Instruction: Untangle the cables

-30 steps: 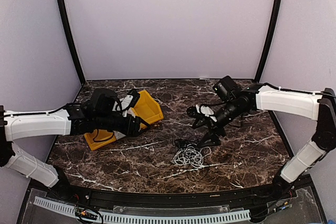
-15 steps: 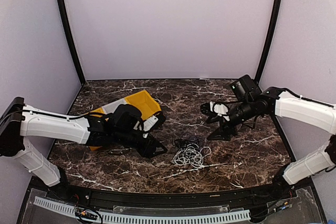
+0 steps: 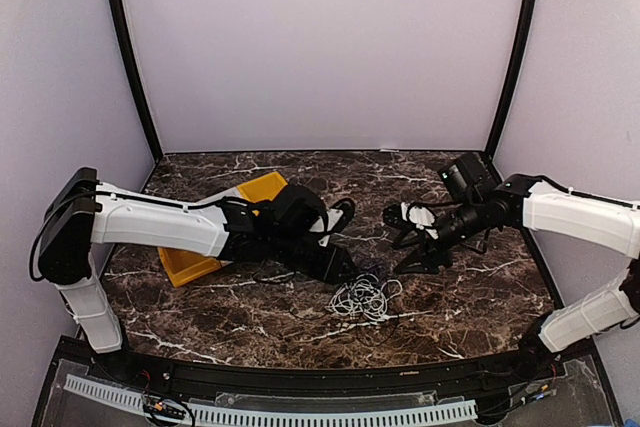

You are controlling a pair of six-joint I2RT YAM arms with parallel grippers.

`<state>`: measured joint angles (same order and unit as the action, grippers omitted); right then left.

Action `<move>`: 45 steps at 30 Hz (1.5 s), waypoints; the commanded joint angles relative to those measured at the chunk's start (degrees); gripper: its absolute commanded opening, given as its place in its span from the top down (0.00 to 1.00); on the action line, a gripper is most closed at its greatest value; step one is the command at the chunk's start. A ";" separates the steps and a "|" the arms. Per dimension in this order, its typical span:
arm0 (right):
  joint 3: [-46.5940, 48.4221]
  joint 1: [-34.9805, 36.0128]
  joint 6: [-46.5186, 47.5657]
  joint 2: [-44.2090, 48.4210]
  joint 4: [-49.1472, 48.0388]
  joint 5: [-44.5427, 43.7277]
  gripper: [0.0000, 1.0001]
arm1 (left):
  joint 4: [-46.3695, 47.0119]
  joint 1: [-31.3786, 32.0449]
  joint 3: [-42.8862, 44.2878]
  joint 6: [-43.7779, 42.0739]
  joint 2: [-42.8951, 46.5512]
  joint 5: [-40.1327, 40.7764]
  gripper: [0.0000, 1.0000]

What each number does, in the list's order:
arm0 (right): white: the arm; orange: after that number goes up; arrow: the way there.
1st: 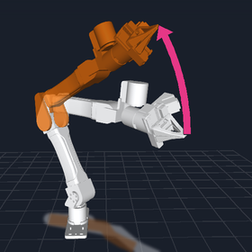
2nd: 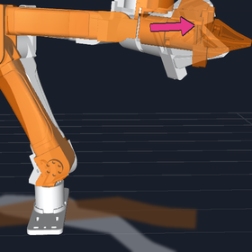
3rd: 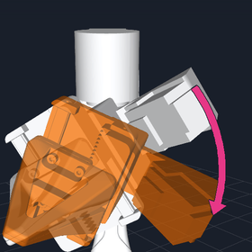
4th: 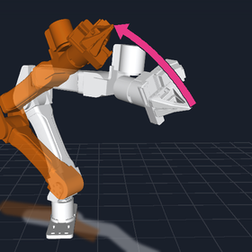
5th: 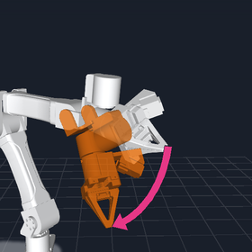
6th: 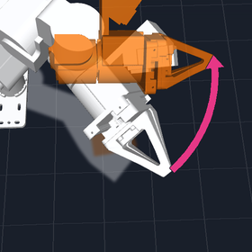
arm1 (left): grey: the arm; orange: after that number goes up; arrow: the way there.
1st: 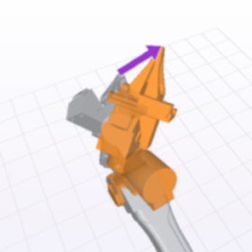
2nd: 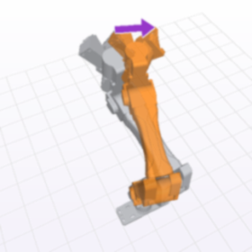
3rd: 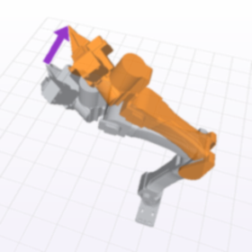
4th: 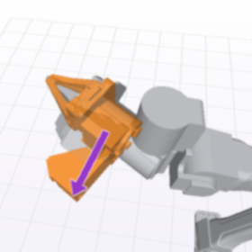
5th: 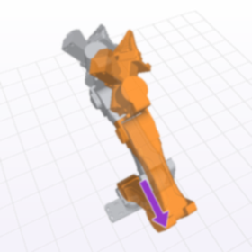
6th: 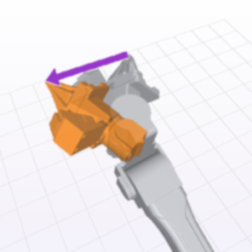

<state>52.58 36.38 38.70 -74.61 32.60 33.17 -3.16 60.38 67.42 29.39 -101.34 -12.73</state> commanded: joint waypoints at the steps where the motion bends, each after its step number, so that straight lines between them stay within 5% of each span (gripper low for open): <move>1: -0.72 0.07 -0.38 1.04 -1.92 1.64 0.41 | -8.83 -0.06 2.88 8.29 -1.51 2.40 0.61; 17: -2.34 0.05 -0.42 1.13 -3.16 1.42 0.38 | -11.88 -0.40 7.06 12.96 -6.04 2.63 0.62; 25: -3.73 0.09 -0.54 2.09 -3.71 1.03 0.38 | -10.50 -1.61 9.64 12.91 -7.57 2.26 0.77; 31: -4.39 0.09 -0.54 2.64 -4.33 0.83 0.37 | -10.14 -1.76 9.92 12.41 -7.34 2.59 0.98; 45: 2.15 0.09 -1.87 -1.26 -5.25 3.94 0.34 | -3.66 -1.76 8.39 -1.27 2.32 0.50 1.00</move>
<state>50.65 36.38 38.41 -74.78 29.71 34.39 -11.49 58.72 75.99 35.03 -107.28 -10.37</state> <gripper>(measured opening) 0.648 0.018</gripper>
